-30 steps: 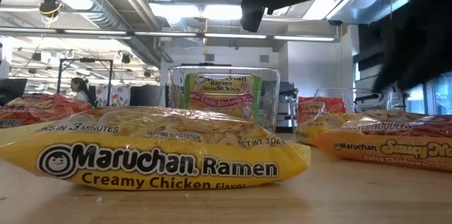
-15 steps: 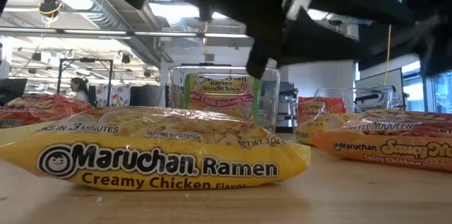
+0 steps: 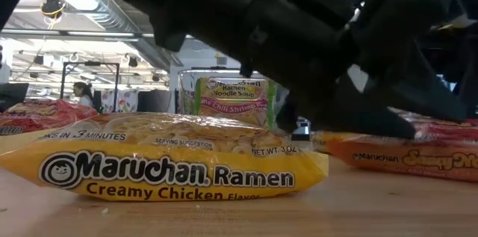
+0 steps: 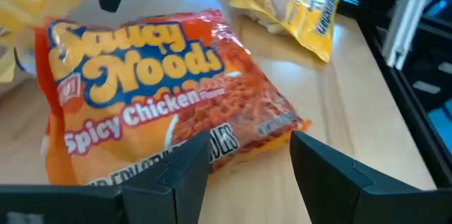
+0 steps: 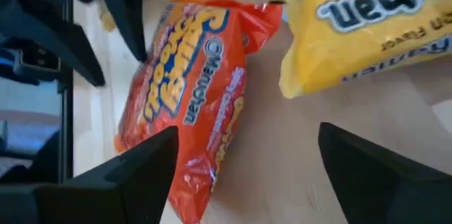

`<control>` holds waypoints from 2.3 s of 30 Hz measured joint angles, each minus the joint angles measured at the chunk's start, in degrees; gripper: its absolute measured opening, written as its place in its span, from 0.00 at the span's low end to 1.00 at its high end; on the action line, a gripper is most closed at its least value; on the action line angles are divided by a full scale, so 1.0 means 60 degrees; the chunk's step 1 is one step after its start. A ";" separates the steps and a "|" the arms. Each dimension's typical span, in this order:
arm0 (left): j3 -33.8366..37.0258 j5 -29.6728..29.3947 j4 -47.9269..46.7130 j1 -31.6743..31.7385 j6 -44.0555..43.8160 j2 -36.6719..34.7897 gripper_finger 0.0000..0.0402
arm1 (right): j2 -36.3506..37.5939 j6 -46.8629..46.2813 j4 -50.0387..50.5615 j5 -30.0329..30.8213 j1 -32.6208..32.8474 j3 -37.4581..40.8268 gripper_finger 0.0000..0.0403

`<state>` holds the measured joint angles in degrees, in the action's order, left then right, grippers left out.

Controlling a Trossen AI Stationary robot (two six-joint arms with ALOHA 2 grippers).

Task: Sort Maruchan noodles
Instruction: Put the bottom orange noodle pack into the top right transparent bin

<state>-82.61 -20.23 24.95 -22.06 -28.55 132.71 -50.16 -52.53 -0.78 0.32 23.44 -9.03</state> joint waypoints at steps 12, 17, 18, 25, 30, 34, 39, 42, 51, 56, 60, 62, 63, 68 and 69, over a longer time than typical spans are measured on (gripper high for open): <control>-0.0007 -0.0378 -0.0564 0.0058 -0.0417 0.0051 0.47 | -0.1489 -0.0558 -0.2197 -0.0659 -0.0102 0.0005 0.76; 0.0001 -0.0396 -0.0574 0.0050 -0.0413 0.0050 0.47 | -0.2727 -0.0960 -0.3359 -0.0665 -0.0098 0.0005 0.76; 0.0001 -0.0415 -0.0577 0.0050 -0.0410 0.0051 0.47 | -0.2957 -0.0996 -0.3602 -0.0668 -0.0098 0.0005 0.76; 0.0008 -0.0448 -0.0586 0.0061 -0.0406 0.0051 0.47 | -0.4251 -0.1607 -0.4109 -0.0287 -0.0087 -0.0258 0.76; 0.0011 -0.0463 -0.0606 0.0060 -0.0219 0.0051 0.47 | -0.4804 -0.1423 -0.4595 -0.0153 -0.0091 -0.0611 0.76; 0.0019 -0.0502 -0.0615 0.0007 -0.0188 0.0051 0.47 | -0.5070 -0.1288 -0.4621 -0.0146 -0.0091 -0.0842 0.76; 0.0026 -0.0539 -0.0538 0.0002 -0.0165 0.0051 0.47 | -0.5420 -0.1152 -0.4883 -0.0150 -0.0091 -0.1024 0.76; 0.0026 -0.0620 -0.0509 -0.0004 -0.0148 0.0051 0.47 | -0.5604 -0.0929 -0.4905 -0.0139 -0.0091 -0.1194 0.76; 0.0026 -0.0695 -0.0513 -0.0004 -0.0071 0.0051 0.47 | -0.5907 -0.0264 -0.4981 -0.0203 -0.0094 -0.1437 0.64; 0.0026 -0.0671 -0.0609 -0.0124 0.0114 -0.0045 0.47 | -0.5914 0.0134 -0.5027 -0.0351 -0.0098 -0.1452 0.47; 0.0003 -0.0598 -0.0925 -0.0255 0.0387 -0.0428 0.47 | -0.5914 0.0311 -0.5178 -0.0409 0.0022 -0.1456 0.38; 0.0007 -0.0554 -0.1592 -0.0317 0.0387 -0.0715 0.47 | -0.5879 0.0518 -0.5278 -0.0462 0.0055 -0.1450 0.36; 0.0015 -0.0528 -0.1802 -0.0352 0.0371 -0.0804 0.47 | -0.5853 0.0602 -0.5316 -0.0557 0.0055 -0.1442 0.35; 0.0004 -0.0462 -0.2680 -0.0594 0.0385 -0.1356 0.47 | -0.5382 0.1072 -0.5152 -0.0836 0.0026 -0.1431 0.34; 0.0007 -0.0459 -0.2801 -0.0658 0.0520 -0.1440 0.47 | -0.5185 0.1133 -0.5075 -0.0852 0.0026 -0.1420 0.34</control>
<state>-82.57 -22.99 8.14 -26.01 -25.42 124.07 -81.27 -45.73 -31.23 -4.79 23.59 -17.55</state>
